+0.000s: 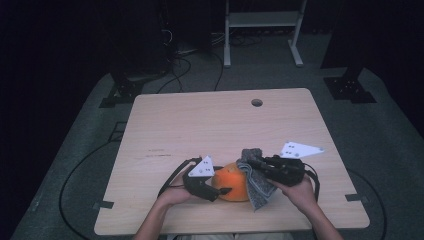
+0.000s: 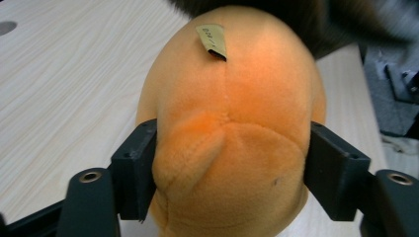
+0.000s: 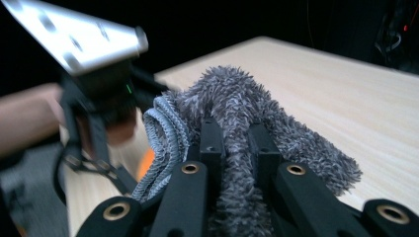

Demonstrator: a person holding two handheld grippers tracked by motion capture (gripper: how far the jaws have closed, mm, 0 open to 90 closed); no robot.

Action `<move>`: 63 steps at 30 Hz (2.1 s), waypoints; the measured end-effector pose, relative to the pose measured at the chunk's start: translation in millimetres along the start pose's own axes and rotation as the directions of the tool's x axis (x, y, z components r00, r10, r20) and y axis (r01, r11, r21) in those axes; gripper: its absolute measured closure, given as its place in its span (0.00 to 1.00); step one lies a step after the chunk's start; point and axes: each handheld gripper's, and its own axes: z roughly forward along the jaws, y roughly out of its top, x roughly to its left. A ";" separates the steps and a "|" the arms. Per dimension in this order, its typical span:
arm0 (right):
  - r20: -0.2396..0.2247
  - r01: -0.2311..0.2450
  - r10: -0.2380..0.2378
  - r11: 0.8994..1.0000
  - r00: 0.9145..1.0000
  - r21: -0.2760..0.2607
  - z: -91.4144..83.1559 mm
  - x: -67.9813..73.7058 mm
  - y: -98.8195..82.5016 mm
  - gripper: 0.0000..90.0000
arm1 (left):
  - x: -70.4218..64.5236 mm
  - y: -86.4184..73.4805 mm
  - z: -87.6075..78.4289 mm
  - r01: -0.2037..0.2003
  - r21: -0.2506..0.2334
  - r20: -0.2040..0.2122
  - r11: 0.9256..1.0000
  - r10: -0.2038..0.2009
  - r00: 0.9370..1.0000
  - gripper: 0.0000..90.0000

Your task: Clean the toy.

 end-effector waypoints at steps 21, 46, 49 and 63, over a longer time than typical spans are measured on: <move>0.105 -0.073 0.075 0.997 0.992 -0.026 -16.9 -19.8 -28.5 0.89 | 3.2 20.1 -11.5 0.129 -0.167 0.025 0.977 -0.127 0.992 0.39; 0.065 0.045 -0.043 0.999 0.997 -0.027 -2.9 -0.5 -21.4 0.89 | -6.5 30.9 0.3 0.060 -0.108 -0.076 0.992 -0.068 0.995 0.18; 0.089 0.037 -0.034 0.999 0.995 -0.032 -7.0 -7.7 -26.8 0.89 | 1.7 24.5 -10.6 0.091 -0.148 -0.060 0.985 -0.101 0.993 0.14; 0.144 0.104 -0.094 0.992 0.985 -0.067 -21.1 0.6 -19.9 0.89 | -4.3 24.4 8.8 0.104 -0.098 -0.099 0.990 -0.114 0.989 0.37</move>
